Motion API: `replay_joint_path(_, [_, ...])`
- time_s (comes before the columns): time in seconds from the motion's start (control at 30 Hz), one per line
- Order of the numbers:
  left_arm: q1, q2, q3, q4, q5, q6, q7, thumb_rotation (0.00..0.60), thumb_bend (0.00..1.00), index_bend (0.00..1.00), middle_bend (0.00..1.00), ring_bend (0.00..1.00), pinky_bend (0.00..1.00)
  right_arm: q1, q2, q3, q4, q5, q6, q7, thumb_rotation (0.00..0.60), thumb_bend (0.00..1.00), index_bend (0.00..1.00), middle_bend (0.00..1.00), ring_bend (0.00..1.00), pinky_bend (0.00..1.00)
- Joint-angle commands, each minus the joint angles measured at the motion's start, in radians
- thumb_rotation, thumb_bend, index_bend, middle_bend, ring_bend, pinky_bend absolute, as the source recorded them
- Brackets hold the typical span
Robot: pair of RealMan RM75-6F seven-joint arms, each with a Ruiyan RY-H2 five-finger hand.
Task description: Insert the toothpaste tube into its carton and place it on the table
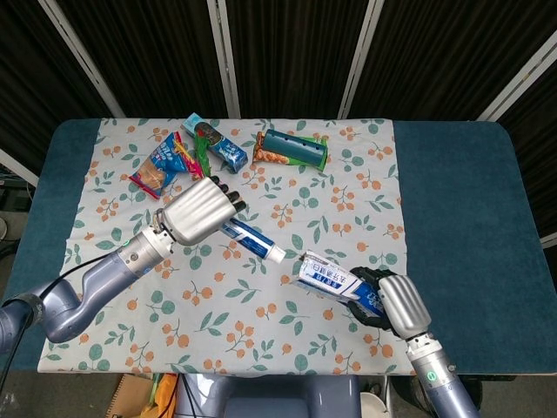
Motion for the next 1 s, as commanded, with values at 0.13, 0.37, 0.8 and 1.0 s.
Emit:
replay_joint_path(0.13, [-0.055,-0.052,-0.018,-0.013,-0.039,-0.034,0.065,0.600,0.46,0.73,0.75,0.67,0.67,-0.002,0.004,-0.001,-0.006,-0.004,-0.003,0.003,0.600,0.46,0.46,0.53,0.51,0.47])
replay_joint_path(0.37, [-0.089,-0.085,-0.020,-0.012,-0.071,-0.051,0.118,0.600,0.46,0.73,0.75,0.67,0.67,-0.004,0.008,0.004,-0.013,-0.005,-0.001,0.010,0.600,0.46,0.46,0.53,0.51,0.47])
replay_joint_path(0.8, [-0.194,-0.155,-0.028,0.077,0.088,0.001,0.182,0.600,0.46,0.73,0.74,0.66,0.67,0.000,-0.007,0.046,-0.022,0.054,-0.001,0.031,0.600,0.46,0.46,0.53,0.51,0.47])
replay_joint_path(1.0, [-0.270,-0.192,-0.030,0.183,0.241,0.063,0.113,0.600,0.43,0.71,0.71,0.64,0.66,0.004,-0.021,0.102,-0.045,0.122,0.011,0.099,0.600,0.46,0.46,0.53,0.51,0.47])
